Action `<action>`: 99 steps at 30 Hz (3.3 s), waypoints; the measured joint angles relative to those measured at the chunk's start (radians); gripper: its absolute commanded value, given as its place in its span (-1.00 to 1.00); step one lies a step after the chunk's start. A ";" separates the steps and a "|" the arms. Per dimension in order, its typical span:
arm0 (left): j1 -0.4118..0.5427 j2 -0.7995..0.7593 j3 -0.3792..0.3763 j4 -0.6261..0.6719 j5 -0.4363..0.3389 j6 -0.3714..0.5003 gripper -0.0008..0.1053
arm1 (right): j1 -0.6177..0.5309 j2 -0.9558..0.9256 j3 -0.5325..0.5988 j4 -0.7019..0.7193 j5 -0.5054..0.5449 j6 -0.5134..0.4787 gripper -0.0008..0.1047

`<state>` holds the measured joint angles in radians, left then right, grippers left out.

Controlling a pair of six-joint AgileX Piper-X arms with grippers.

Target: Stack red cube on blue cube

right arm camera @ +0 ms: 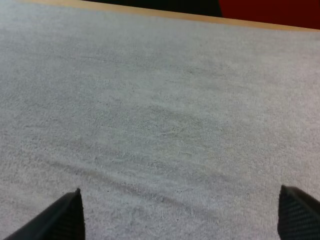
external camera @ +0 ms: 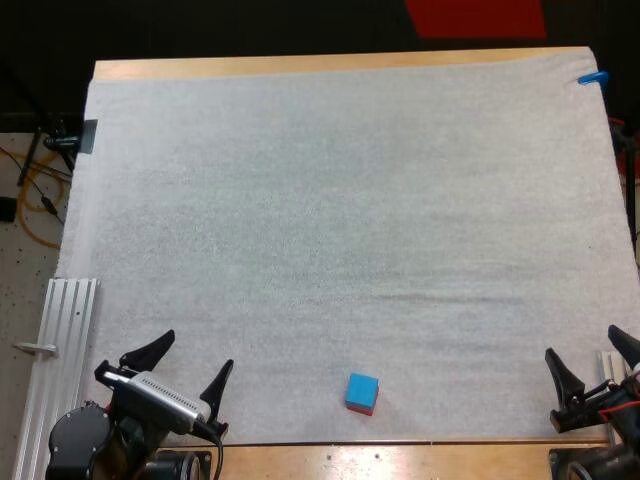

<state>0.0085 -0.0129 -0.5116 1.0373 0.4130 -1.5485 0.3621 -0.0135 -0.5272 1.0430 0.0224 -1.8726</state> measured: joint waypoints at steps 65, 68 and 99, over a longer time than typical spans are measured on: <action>-0.345 0.194 -0.353 0.353 0.080 0.081 0.44 | 0.444 0.816 -0.335 -0.189 -0.258 -0.191 0.45; -0.345 0.194 -0.353 0.353 0.080 0.081 0.44 | 0.537 0.845 -0.335 -0.189 -0.193 -0.188 0.45; -0.345 0.194 -0.353 0.353 0.034 0.081 0.44 | 0.838 1.323 -0.335 -0.328 0.030 0.006 0.45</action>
<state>-0.3366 0.1807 -0.8643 1.3905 0.4469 -1.4677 1.1999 1.3094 -0.8622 0.7147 0.0527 -1.8662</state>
